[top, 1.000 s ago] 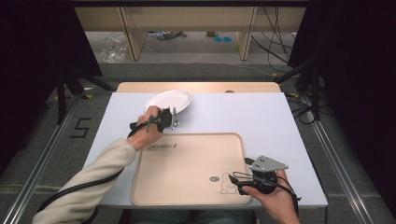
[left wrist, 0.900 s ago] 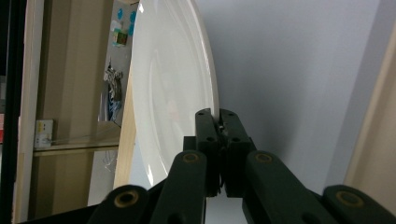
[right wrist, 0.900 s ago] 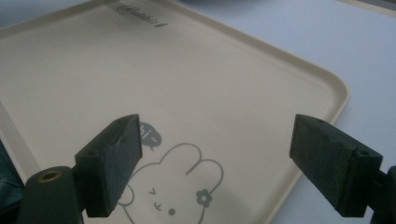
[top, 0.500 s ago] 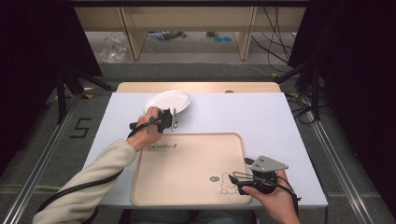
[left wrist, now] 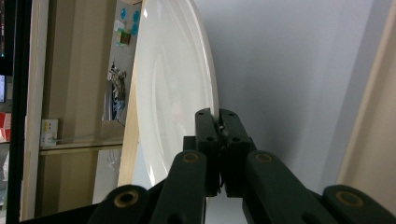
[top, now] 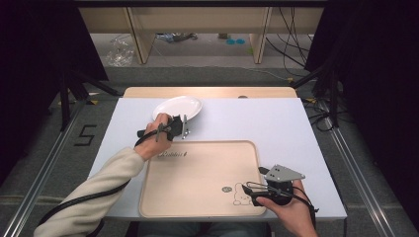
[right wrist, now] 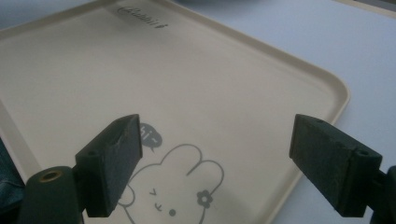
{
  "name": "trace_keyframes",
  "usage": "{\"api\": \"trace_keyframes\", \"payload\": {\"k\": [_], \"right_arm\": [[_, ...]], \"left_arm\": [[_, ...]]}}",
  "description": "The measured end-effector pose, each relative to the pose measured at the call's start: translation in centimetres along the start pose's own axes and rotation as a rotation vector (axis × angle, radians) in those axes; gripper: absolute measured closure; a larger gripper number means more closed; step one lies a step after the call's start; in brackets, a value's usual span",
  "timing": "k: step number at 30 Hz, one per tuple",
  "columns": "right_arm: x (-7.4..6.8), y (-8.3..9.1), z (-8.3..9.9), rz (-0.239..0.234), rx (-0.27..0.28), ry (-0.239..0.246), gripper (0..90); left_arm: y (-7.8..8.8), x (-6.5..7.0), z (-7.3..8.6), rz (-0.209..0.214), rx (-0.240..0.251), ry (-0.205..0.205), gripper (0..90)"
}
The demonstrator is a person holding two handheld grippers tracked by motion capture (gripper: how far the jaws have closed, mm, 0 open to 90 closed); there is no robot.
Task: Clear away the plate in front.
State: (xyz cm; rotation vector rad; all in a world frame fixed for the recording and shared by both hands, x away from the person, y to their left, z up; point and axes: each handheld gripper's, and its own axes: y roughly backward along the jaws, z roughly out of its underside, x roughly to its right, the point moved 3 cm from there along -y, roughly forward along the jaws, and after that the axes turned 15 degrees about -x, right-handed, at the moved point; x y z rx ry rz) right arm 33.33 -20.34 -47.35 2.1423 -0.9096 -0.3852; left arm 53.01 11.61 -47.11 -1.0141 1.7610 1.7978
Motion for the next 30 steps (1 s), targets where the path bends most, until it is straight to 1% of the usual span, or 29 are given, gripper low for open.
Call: {"api": "trace_keyframes", "payload": {"k": [4,6,11,12,13,15,16,17,18,21,22,25,28,30], "right_arm": [[0.0,0.0,0.0,0.003,0.002,0.004,18.0],[0.0,0.0,0.0,0.003,0.002,0.004,18.0],[0.0,0.0,0.0,0.003,0.003,0.003,18.0],[0.0,0.0,0.0,0.003,0.002,0.003,18.0],[0.0,0.0,0.0,0.001,0.002,-0.001,18.0],[0.0,0.0,0.0,0.002,0.003,0.001,18.0],[0.0,0.0,0.0,0.003,0.003,0.002,18.0],[0.0,0.0,0.0,0.003,0.003,0.002,18.0],[0.0,0.0,0.0,0.003,0.003,0.002,18.0],[0.0,0.0,0.0,0.003,0.002,0.002,18.0],[0.0,0.0,0.0,0.003,0.003,0.001,18.0],[0.0,0.0,0.0,0.002,0.002,0.003,18.0],[0.0,0.0,0.0,0.002,0.004,0.0,18.0],[0.0,0.0,0.0,0.002,0.003,0.001,18.0]], "left_arm": [[0.1,0.0,0.0,0.002,-0.001,-0.005,88.2],[0.2,0.0,0.0,-0.002,0.003,-0.011,88.2],[0.5,-0.1,-0.1,-0.021,0.011,-0.012,88.3],[0.6,-0.1,-0.1,-0.023,0.012,-0.003,88.2],[0.7,-0.2,-0.1,-0.024,0.009,-0.011,88.2],[0.8,-0.1,-0.1,-0.028,0.018,-0.009,88.2],[0.9,-0.1,-0.1,-0.032,0.016,-0.016,88.2],[1.0,0.0,0.0,-0.029,0.015,-0.006,88.2],[1.1,-0.1,0.0,-0.032,0.015,-0.02,88.2],[1.3,0.0,0.0,-0.035,0.019,-0.021,88.2],[1.4,0.2,0.0,-0.031,0.02,-0.01,88.2],[1.8,0.3,-0.1,-0.041,0.02,-0.035,88.2],[2.5,0.6,-0.1,-0.042,0.03,-0.03,88.1],[2.9,0.7,-0.1,-0.043,0.037,-0.042,88.1]]}}
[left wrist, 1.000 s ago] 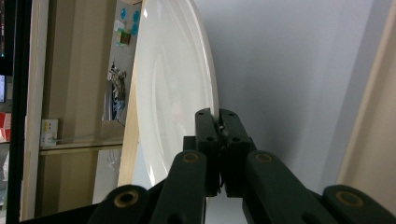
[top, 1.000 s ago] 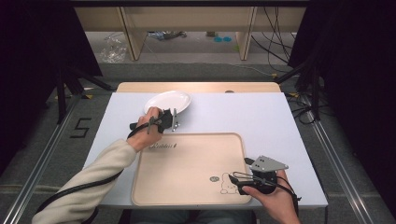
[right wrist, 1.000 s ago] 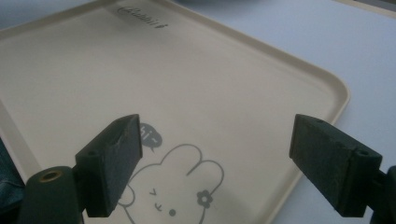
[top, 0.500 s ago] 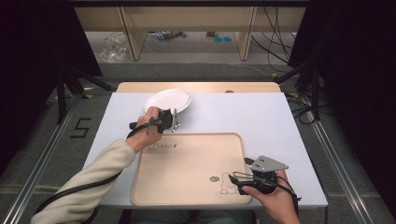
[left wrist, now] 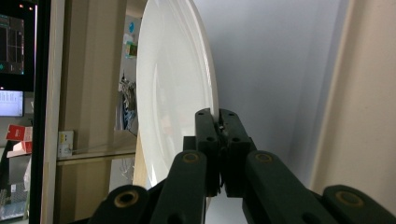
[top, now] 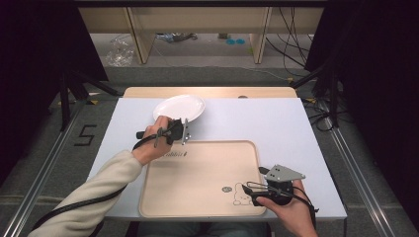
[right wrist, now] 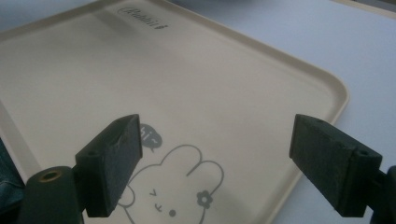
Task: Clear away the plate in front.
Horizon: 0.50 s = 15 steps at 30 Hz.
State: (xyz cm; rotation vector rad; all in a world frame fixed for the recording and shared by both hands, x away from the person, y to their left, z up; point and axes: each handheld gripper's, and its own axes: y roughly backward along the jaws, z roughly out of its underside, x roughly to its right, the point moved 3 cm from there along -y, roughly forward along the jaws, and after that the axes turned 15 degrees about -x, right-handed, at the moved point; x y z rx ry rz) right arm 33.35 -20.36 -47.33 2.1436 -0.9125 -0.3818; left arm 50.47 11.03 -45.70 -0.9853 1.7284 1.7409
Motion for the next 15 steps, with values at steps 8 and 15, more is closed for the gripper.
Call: {"api": "trace_keyframes", "payload": {"k": [8,15], "right_arm": [[0.0,0.0,0.0,-0.002,0.0,0.001,18.0],[0.0,0.0,-0.1,0.0,0.005,0.005,18.0]], "left_arm": [[1.4,0.5,0.5,-0.007,0.007,-0.009,88.1],[2.1,0.9,1.0,-0.011,0.002,-0.016,88.1]]}}
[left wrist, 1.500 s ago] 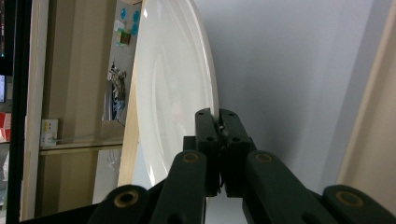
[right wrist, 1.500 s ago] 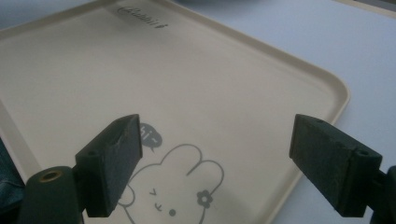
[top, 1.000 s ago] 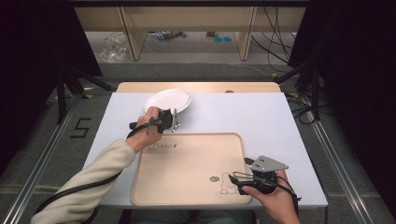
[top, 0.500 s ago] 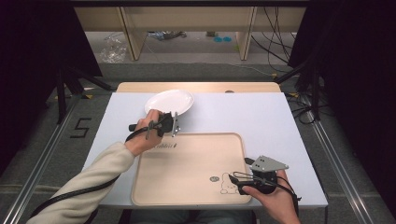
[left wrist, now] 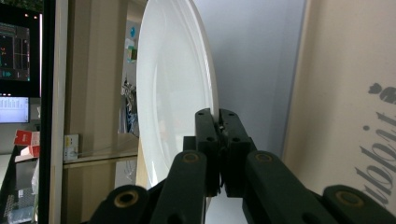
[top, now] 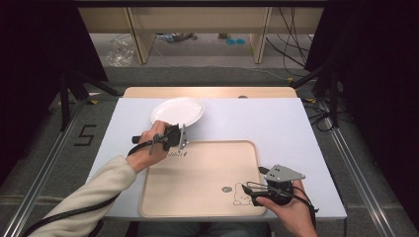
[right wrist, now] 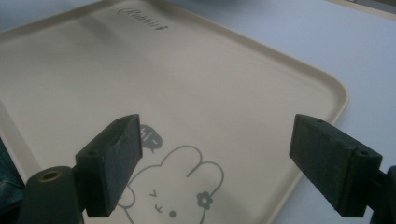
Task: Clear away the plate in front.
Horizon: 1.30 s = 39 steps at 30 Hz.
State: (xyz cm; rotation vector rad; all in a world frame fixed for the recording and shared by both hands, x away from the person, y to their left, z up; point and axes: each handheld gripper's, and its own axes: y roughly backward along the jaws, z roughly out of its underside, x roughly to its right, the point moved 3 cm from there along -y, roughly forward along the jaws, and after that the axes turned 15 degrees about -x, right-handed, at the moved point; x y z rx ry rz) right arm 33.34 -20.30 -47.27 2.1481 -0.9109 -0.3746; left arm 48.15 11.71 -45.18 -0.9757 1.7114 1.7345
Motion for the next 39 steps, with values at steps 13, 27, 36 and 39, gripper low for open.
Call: {"api": "trace_keyframes", "payload": {"k": [13,27,36,39], "right_arm": [[-0.2,0.1,-0.1,0.006,0.004,0.005,18.0],[-0.2,0.1,-0.1,0.006,0.006,0.006,18.0],[-0.2,0.1,-0.1,0.006,0.006,0.006,18.0],[-0.2,0.2,-0.1,0.006,0.003,0.009,18.0]], "left_arm": [[1.2,0.6,0.5,-0.016,0.001,-0.011,88.0],[3.0,1.6,0.8,-0.028,0.02,-0.033,88.0],[3.8,2.1,1.0,-0.04,0.027,-0.047,87.9],[4.2,2.3,1.1,-0.045,0.028,-0.055,87.9]]}}
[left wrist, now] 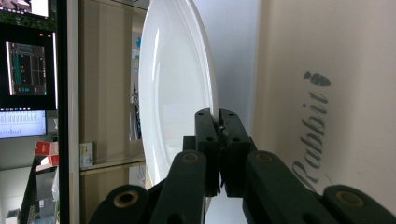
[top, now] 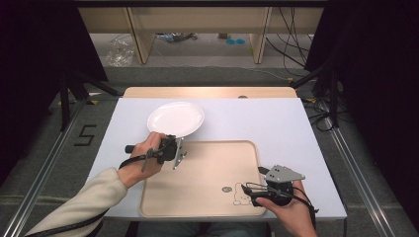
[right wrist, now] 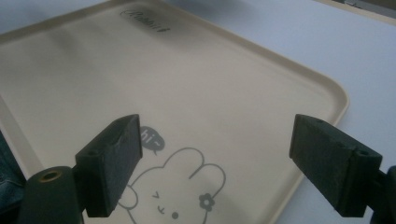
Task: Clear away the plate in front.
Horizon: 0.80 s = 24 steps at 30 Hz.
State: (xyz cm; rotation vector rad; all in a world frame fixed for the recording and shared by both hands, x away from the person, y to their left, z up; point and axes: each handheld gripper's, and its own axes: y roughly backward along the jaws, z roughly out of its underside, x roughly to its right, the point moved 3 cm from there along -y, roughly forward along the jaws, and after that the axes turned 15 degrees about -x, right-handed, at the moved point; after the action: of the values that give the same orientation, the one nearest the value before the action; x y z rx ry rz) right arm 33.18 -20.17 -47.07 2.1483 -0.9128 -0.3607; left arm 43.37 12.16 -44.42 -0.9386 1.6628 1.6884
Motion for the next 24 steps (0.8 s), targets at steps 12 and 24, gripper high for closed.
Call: {"api": "trace_keyframes", "payload": {"k": [12,24], "right_arm": [[0.0,0.0,0.0,-0.003,0.0,-0.002,18.0],[0.0,-0.1,-0.1,-0.004,0.0,0.002,18.0]], "left_arm": [[1.2,0.4,0.0,-0.017,0.016,-0.012,87.8],[2.7,1.1,-0.2,-0.027,0.039,-0.024,87.9]]}}
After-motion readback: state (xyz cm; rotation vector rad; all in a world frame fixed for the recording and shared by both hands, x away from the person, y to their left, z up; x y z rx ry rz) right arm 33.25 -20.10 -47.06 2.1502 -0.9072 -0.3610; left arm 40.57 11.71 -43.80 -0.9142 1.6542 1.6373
